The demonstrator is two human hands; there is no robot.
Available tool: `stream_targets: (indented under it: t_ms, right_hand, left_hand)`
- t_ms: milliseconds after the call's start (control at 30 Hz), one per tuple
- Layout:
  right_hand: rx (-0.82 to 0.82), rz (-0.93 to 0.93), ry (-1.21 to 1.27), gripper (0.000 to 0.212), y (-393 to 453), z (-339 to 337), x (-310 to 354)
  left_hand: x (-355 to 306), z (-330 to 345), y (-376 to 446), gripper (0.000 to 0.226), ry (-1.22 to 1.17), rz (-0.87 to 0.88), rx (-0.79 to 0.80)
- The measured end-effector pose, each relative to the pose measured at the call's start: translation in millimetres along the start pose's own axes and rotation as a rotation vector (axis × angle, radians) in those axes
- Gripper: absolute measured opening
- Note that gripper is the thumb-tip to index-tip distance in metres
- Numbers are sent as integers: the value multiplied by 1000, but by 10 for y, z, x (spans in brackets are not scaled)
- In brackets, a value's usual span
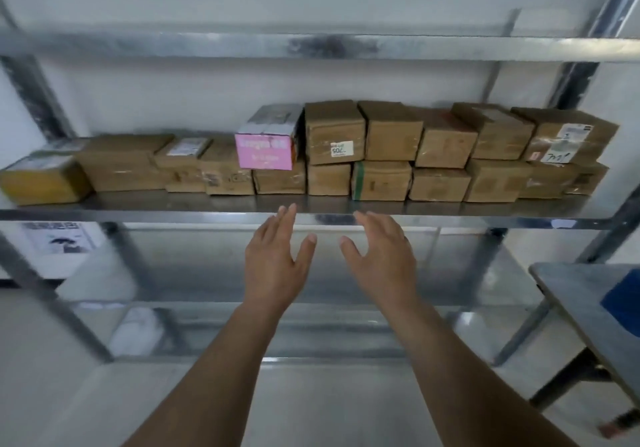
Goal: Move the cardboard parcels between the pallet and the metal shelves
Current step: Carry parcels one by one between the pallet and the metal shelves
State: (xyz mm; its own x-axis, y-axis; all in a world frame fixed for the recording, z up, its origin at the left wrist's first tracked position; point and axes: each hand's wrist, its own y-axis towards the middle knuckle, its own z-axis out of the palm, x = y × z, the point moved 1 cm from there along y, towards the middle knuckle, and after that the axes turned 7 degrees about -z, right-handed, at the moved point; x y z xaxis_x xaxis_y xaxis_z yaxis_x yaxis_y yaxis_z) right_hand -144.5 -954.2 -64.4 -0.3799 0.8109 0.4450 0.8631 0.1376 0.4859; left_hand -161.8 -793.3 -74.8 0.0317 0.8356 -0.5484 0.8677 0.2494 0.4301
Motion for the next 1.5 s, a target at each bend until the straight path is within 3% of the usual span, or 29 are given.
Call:
stream_targets:
  t_ms: [433, 633, 867, 967, 1067, 1200, 1367, 1500]
  right_hand:
    - [32, -139, 169, 51, 1393, 956, 408]
    - [9, -101, 172, 51, 1996, 1221, 313]
    - [94, 7, 158, 48, 2552, 1425, 246]
    - [100, 71, 209, 49, 2754, 1480, 310]
    - [122, 154, 269, 28, 2916, 1539, 385]
    - [184, 248, 377, 22, 3089, 1644, 492]
    - [121, 417, 416, 54, 3137, 1715, 592]
    - [132, 533, 564, 35, 3065, 1788, 594]
  left_hand:
    - [719, -129, 1186, 59, 105, -94, -107]
    - [891, 40, 1843, 60, 54, -92, -72]
    - [1175, 146, 2339, 61, -41, -140, -47]
    - [1267, 143, 2619, 63, -127, -210, 2]
    - [1301, 138, 2919, 63, -173, -236, 67]
    - [1327, 122, 3209, 55, -194, -255, 205]
    - [1395, 157, 3360, 35, -380, -247, 313]
    - [1521, 199, 3380, 25, -615, -411, 473]
